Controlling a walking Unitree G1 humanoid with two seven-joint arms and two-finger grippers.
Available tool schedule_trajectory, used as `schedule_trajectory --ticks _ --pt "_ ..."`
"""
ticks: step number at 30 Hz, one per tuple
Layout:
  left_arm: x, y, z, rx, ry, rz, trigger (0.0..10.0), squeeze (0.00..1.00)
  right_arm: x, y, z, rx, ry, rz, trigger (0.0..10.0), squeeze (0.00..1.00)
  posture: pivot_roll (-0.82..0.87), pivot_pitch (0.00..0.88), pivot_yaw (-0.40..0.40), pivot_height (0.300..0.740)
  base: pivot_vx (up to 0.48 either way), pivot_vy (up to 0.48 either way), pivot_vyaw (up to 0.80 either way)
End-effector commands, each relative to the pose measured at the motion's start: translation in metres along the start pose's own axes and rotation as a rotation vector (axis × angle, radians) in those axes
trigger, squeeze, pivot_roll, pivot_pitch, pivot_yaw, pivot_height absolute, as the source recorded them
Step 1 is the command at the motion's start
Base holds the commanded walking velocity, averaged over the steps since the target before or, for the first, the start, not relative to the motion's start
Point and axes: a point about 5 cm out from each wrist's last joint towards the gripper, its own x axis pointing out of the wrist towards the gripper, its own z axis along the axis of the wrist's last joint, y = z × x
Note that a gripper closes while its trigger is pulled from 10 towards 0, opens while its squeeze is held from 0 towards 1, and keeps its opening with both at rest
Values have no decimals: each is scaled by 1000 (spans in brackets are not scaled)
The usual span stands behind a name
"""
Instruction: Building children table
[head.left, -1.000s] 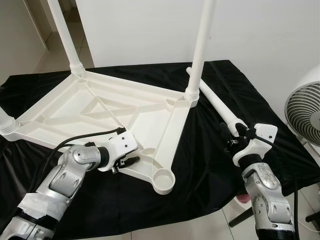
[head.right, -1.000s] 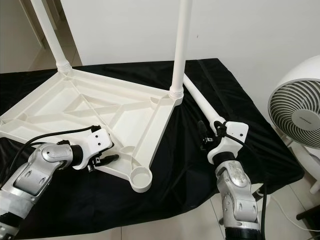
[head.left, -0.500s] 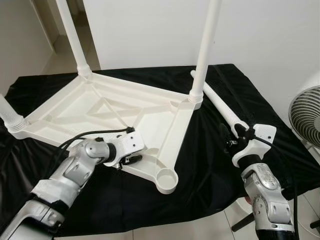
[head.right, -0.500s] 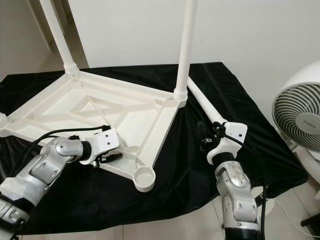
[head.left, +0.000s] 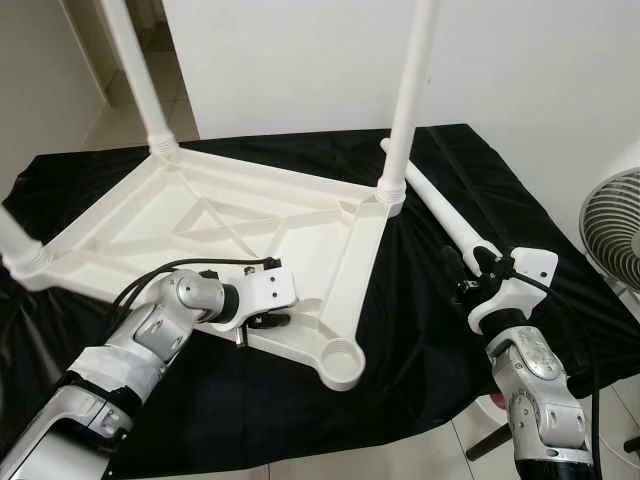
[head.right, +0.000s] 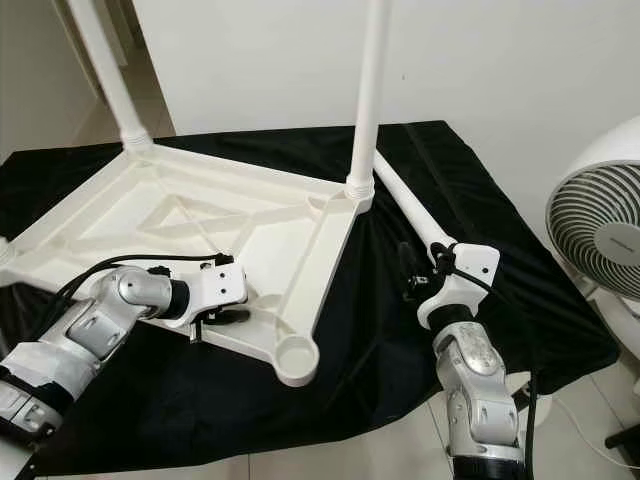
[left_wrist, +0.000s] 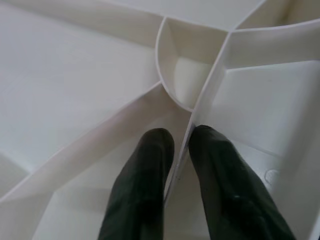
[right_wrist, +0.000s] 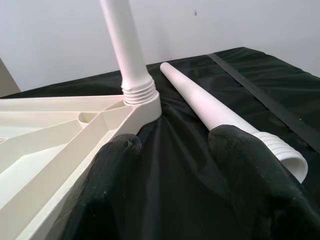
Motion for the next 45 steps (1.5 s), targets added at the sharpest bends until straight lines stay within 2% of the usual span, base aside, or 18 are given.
schedule_trajectory --ticks 1,5,6,8,9,10,11,12,15,16,17,18,22,23,29,32,39,45 --pt "12 -16 -10 -112 -4 -46 0 0 -1 2 -2 24 5 -1 10000 0 -50 96 59 740 0 0 0" --pt "24 -21 1 -172 -69 -7 0 0 3 4 -2 26 3 9 10000 0 -46 94 51 740 0 0 0" --pt "28 -20 5 -183 -89 15 2941 0 4 5 -2 27 2 11 10000 0 -42 93 48 740 0 0 0" --pt "30 -20 8 -187 -100 29 2941 0 5 5 -2 28 2 12 10000 0 -42 93 48 740 0 0 0" --pt "33 -18 11 -209 -112 45 4706 0 5 5 -2 28 2 12 10000 0 -43 92 41 740 0 0 0" --pt "35 -17 16 -224 -138 61 7451 0 6 6 -1 29 2 15 10000 0 -43 92 41 740 0 0 0" --pt "37 -17 20 -234 -155 70 7451 0 6 6 -1 29 1 17 10000 0 -43 92 41 740 0 0 0" --pt "38 -16 23 -236 -172 84 10000 0 6 6 -1 31 2 18 10000 0 -43 91 33 740 0 0 0" --pt "37 -16 27 -206 -209 88 10000 0 7 7 -2 30 4 24 10000 0 -43 94 25 740 0 0 0" --pt "35 -15 27 -210 -219 94 10000 561 7 7 -2 29 5 27 10000 0 -44 94 24 740 0 0 0" --pt "35 -15 27 -210 -219 94 10000 561 7 7 -2 29 5 27 10000 0 -44 94 24 740 0 0 0" --pt "34 -15 26 -222 -225 96 10000 1000 7 7 -2 29 6 28 10000 0 -44 94 24 740 0 0 0" --pt "32 -14 27 -212 -228 102 10000 1000 8 7 -2 29 6 29 10000 0 -45 98 22 740 0 0 0" --pt "27 -14 29 -191 -250 99 10000 0 8 8 -2 31 7 29 10000 0 -46 104 19 740 0 0 0" --pt "18 -16 35 -142 -280 83 10000 0 7 8 -3 32 11 30 10000 0 -46 107 18 740 0 0 0" --pt "-8 -15 60 -239 -447 20 10000 0 12 7 -2 9 18 -3 10000 0 -42 107 13 740 0 0 0" --pt "-23 -12 74 -282 -556 28 10000 0 21 1 1 -49 15 -66 10000 0 -38 107 8 740 0 0 0" --pt "-32 2 79 -364 -632 154 10000 0 39 -1 -2 -95 56 -109 10000 0 -30 99 -1 740 0 0 0"
